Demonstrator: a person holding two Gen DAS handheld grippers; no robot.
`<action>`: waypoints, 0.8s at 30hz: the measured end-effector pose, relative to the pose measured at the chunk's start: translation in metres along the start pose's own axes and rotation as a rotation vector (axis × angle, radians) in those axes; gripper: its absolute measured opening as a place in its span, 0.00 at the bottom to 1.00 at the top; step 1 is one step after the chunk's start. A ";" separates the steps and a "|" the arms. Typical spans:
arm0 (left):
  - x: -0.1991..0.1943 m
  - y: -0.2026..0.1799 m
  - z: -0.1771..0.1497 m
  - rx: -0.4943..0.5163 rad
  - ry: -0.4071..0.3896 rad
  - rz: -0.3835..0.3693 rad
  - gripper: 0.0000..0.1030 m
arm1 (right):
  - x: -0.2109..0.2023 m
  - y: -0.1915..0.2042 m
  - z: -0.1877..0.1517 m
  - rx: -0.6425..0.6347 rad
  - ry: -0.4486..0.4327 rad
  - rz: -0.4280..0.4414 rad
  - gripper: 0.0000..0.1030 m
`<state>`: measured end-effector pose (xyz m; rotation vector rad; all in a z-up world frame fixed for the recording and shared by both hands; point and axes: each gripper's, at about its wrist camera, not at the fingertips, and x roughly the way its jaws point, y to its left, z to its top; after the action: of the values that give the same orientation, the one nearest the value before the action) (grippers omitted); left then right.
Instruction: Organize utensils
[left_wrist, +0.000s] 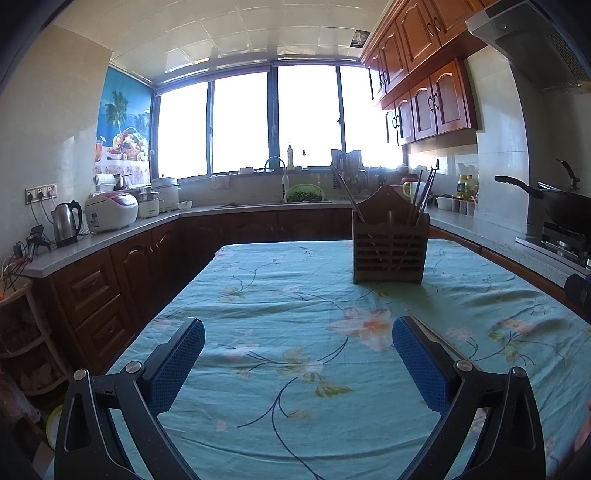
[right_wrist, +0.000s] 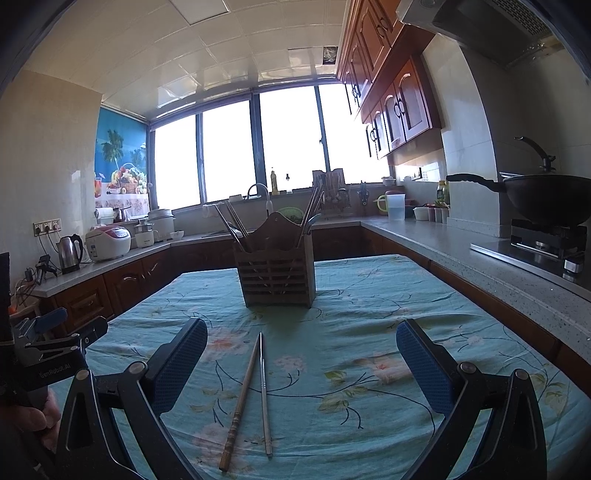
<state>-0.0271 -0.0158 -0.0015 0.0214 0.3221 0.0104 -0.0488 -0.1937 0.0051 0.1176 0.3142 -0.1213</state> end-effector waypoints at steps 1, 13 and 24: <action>0.000 -0.001 0.000 0.002 0.001 -0.002 0.99 | 0.000 0.000 0.000 0.002 -0.001 0.001 1.00; 0.003 -0.005 0.004 0.007 0.021 -0.011 0.99 | 0.002 -0.005 0.003 0.012 0.006 0.002 1.00; 0.011 -0.009 0.014 -0.006 0.068 -0.038 0.99 | 0.017 -0.012 0.004 0.031 0.053 -0.009 1.00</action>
<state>-0.0126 -0.0251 0.0077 0.0088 0.3909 -0.0255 -0.0331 -0.2079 0.0025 0.1499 0.3657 -0.1322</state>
